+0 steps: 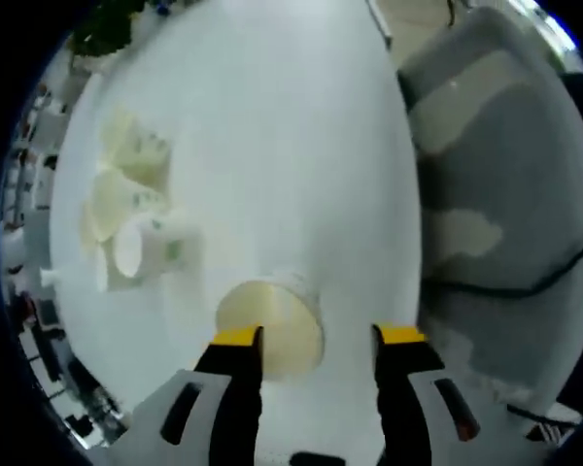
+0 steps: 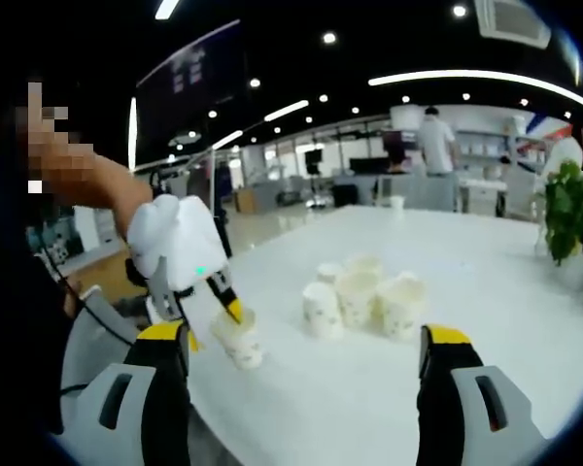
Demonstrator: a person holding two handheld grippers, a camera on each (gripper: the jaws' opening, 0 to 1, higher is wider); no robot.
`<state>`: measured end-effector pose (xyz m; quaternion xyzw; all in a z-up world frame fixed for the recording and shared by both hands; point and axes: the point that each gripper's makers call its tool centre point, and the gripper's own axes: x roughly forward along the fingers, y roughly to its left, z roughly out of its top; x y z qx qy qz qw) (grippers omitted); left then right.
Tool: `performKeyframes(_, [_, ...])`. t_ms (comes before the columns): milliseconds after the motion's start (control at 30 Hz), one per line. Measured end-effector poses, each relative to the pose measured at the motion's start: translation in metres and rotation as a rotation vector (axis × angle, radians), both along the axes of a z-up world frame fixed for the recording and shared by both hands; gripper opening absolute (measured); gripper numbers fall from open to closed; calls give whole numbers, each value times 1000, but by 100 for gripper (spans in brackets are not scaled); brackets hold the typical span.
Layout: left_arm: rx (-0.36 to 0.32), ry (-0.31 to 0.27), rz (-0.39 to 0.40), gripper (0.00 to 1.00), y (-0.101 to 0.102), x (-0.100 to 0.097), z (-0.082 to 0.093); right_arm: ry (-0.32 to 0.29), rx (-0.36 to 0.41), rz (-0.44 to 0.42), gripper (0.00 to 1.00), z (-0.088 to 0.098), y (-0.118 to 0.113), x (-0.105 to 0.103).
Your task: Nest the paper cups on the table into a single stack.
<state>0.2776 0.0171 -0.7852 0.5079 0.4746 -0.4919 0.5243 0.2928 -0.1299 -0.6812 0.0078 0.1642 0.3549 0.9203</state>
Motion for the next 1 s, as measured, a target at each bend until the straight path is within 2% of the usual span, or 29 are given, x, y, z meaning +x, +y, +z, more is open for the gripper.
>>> performKeyframes(100, [-50,10,30,55,-3,0,7,-2,1,-1,97,1,0,0])
performKeyframes(267, [-116,9,77,60,-2,4,21,1,-2,2,97,0,0,0])
performKeyframes(433, [-234,26,184,70,-1,10,36,3,-1,4,97,-1,2,0])
performKeyframes(567, [-344,19,255,74,-2,16,51,3,-6,9,97,-1,2,0])
performKeyframes(633, [-389,4,290,75,-1,20,58,1,-8,9,97,0,2,1])
performKeyframes(700, [-459,-52,287,78,0,31,66,-2,-10,8,97,1,1,2])
performKeyframes(733, [-486,-92,310,79,5,38,69,-4,-12,7,97,1,1,3])
performKeyframes(767, [-500,-107,331,79,8,41,70,-4,-12,7,97,2,1,3])
performKeyframes(867, [-615,-153,399,81,12,52,81,-5,-15,5,97,2,0,5])
performKeyframes(1000, [-705,-214,503,85,30,63,88,-14,-19,3,97,5,-1,9])
